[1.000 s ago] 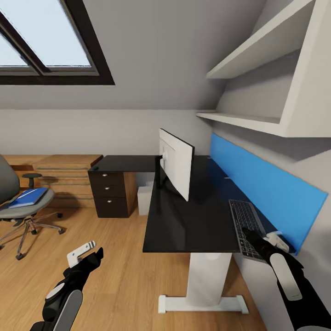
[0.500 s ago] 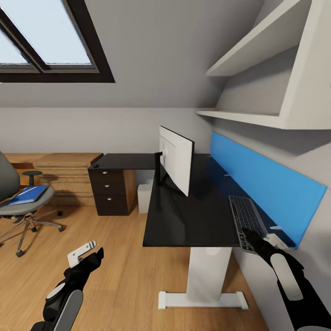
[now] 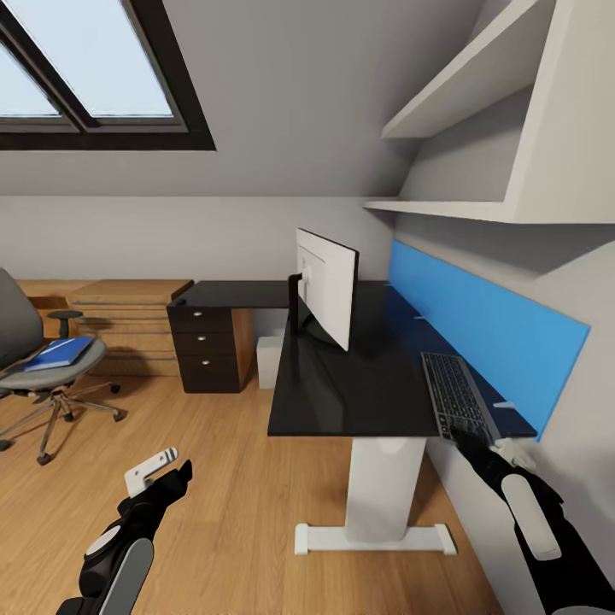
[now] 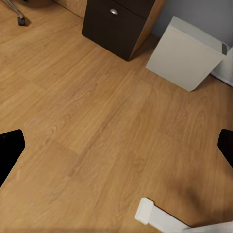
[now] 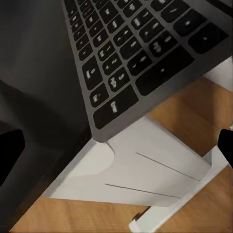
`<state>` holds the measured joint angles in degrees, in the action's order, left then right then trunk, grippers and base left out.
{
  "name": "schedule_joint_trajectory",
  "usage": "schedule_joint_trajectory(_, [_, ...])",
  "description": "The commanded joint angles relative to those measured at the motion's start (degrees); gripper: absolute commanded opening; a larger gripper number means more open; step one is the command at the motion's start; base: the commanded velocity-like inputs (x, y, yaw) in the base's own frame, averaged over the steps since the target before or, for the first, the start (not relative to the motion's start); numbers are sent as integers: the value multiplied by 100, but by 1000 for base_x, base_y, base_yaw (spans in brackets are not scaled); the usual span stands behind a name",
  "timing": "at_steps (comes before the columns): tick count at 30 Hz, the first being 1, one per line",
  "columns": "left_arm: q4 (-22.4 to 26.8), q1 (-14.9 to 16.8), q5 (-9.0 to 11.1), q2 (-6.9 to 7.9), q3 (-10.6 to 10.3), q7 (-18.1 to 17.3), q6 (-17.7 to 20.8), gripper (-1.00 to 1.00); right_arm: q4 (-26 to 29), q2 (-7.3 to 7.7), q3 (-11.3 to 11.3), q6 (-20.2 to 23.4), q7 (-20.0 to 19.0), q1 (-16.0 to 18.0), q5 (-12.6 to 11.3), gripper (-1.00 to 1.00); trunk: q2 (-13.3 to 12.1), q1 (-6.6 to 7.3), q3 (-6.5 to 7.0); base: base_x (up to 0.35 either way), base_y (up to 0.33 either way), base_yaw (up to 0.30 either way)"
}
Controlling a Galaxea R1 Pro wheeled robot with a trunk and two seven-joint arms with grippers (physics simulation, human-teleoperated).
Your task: In the bedroom, organize the workspace by keeping the computer under the desk, ensuring the monitor is on the desk, placing the keyboard on the desk next to the monitor, placing the mouse on the desk next to the keyboard, moving the folder from the swivel chair onto the desk next to the mouse, stacking the notebook on top of the folder with the pen on top of the notebook, and positioning the swivel chair next to the desk.
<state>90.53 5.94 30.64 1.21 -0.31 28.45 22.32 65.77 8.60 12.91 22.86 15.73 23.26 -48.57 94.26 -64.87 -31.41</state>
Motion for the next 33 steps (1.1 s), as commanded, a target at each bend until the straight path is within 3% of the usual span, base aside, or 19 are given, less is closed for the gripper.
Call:
schedule_joint_trajectory(1, [9, 4, 47, 2, -4, 38, 18, 100, -74, 4, 81, 26, 28, 4, -114, 100, 45, -22, -25, 0, 0, 0])
schedule_joint_trajectory(5, [9, 4, 47, 2, -3, 38, 18, 100, -269, 13, 553, 62, -18, 4, -637, 100, 206, -110, -97, 0, 0, 0])
schedule_joint_trajectory(10, [9, 4, 47, 2, -4, 38, 18, 100, -321, 97, 681, 195, -152, 4, -1194, 100, 406, -220, -186, 0, 0, 0])
schedule_joint_trajectory(13, [7, 4, 47, -2, -6, 38, 18, 100, -446, 239, 917, 529, -405, 4, -1720, 100, 526, -286, -240, 0, 0, 0])
schedule_joint_trajectory(14, [7, 4, 47, -2, -11, 38, 18, 100, -491, 281, 1113, 948, -648, 4, -1951, 100, 567, -308, -258, 0, 0, 0])
schedule_joint_trajectory(16, [8, 4, 47, -2, -12, 38, 18, 100, -499, 288, 1164, 1102, -765, 4, -1993, 100, 647, -352, -294, 0, 0, 0])
schedule_joint_trajectory(19, [1, 4, 47, -6, -13, 38, 18, 100, -514, 315, 1262, 1391, -1235, 2, -2051, 100, 767, -418, -348, 0, 0, 0])
schedule_joint_trajectory(24, [1, 4, 47, -4, -14, 38, 18, 100, -518, 370, 1423, 1463, -1325, -1, -2064, 100, 968, -528, -438, 0, 0, 0])
schedule_joint_trajectory(26, [0, 4, 45, -6, -19, 38, 18, 100, -515, 391, 1593, 1515, -1354, -4, -2064, 100, 1048, -571, -474, 0, 0, 0])
schedule_joint_trajectory(33, [1, 4, 40, -6, -22, 38, 18, 100, -513, 401, 1639, 1534, -1358, -8, -2034, 100, 1329, -725, -599, 0, 0, 0])
